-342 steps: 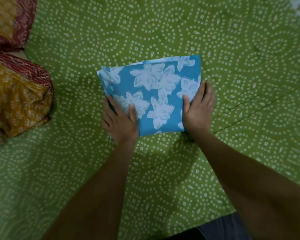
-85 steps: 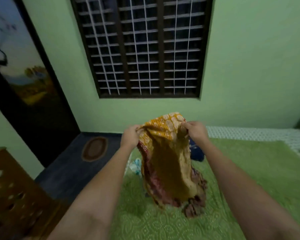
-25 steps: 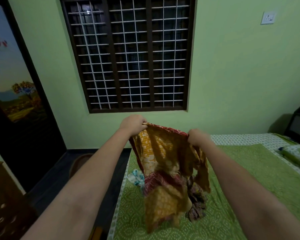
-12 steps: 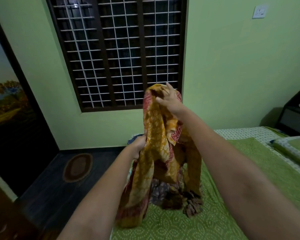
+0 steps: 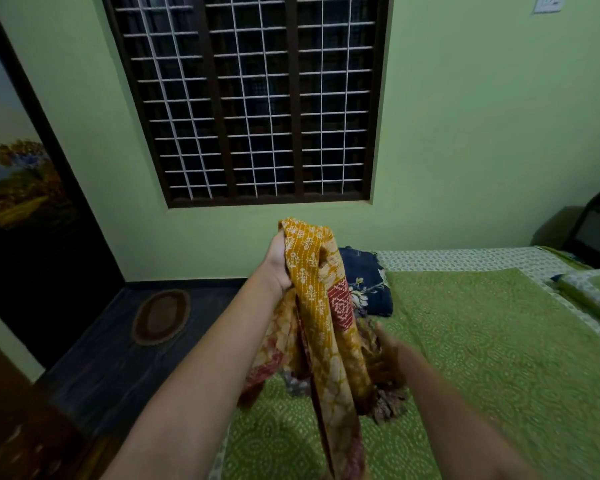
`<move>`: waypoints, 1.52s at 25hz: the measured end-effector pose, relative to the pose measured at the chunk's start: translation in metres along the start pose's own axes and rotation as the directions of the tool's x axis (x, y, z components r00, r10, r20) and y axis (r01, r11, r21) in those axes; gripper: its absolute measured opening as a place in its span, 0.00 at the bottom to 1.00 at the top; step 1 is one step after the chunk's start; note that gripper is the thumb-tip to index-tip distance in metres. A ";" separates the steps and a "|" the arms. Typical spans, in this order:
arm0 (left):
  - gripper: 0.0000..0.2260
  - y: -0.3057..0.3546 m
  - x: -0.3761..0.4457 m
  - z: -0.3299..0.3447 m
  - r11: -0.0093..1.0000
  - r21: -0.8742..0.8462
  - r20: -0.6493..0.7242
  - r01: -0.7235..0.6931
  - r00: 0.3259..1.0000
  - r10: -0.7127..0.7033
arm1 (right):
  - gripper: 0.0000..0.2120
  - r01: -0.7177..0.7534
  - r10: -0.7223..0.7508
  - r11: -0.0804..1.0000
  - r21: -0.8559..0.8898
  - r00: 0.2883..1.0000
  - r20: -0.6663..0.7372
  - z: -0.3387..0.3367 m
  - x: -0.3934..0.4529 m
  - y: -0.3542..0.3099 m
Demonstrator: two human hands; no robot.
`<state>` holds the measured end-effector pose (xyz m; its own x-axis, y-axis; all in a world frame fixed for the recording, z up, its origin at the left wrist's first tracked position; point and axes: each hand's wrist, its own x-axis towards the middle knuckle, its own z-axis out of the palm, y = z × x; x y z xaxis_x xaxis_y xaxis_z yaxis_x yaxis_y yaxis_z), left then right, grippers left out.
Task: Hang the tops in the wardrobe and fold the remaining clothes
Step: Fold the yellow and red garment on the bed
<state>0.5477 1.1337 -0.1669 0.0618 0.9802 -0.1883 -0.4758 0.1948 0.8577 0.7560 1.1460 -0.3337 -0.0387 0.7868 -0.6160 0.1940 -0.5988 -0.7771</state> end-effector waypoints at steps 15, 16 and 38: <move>0.16 -0.018 -0.029 -0.191 0.997 -0.007 -0.575 0.077 0.816 -0.067 | 0.21 0.055 -0.137 0.921 0.385 0.973 0.189 -0.050 0.000 -0.034; 0.12 -0.015 -0.033 -0.202 0.998 -0.042 -0.607 0.042 0.793 -0.059 | 0.20 0.130 -0.211 0.910 0.395 0.963 0.169 -0.057 -0.004 -0.056; 0.11 0.035 -0.022 -0.182 0.816 0.548 -0.424 0.187 0.902 0.078 | 0.05 0.443 -0.455 0.880 -0.169 0.889 -0.040 -0.098 -0.025 -0.133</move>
<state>0.3701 1.1118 -0.2195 -0.3533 0.8841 -0.3060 0.1038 0.3621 0.9263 0.8274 1.2210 -0.2027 -0.0837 0.9784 -0.1890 0.3192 -0.1533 -0.9352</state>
